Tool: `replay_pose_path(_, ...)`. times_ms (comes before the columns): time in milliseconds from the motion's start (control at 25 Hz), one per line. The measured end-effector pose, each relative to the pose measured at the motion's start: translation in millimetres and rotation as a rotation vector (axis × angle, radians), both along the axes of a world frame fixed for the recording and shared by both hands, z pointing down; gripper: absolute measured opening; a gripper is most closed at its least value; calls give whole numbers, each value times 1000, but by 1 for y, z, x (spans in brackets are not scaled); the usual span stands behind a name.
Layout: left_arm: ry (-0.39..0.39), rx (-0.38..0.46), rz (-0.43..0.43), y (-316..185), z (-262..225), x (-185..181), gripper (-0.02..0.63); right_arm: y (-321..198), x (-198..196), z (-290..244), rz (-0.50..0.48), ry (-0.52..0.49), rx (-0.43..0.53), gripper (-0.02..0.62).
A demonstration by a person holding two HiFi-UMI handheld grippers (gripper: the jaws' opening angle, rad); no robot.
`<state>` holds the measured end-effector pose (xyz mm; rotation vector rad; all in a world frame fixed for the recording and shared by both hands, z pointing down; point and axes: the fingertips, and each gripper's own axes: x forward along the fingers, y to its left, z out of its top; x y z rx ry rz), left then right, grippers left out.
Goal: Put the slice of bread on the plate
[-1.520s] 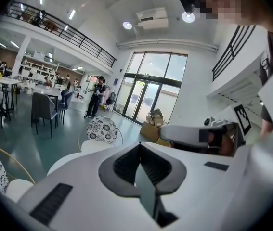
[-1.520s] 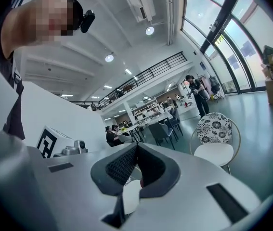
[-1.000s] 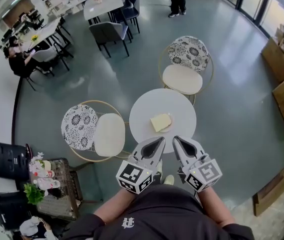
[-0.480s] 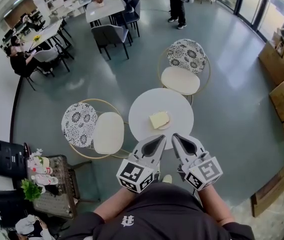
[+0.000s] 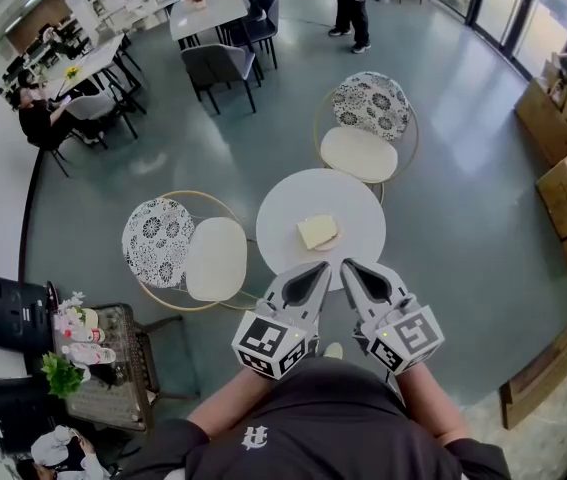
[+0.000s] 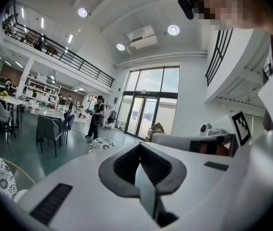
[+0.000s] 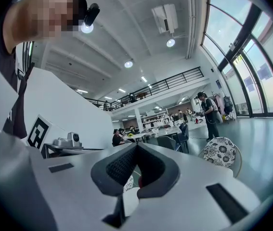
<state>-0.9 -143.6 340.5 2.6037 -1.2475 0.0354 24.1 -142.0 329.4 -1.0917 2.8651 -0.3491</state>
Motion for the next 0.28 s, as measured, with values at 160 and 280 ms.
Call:
replay_pose_path(160, -2, 12, -1, -2, -3, 0, 6, -2, 0, -1, 0, 3, 9, 2)
replay_pose_path(280, -2, 25, -7, -7, -4, 0, 6, -7, 0, -2, -4, 5, 19, 2)
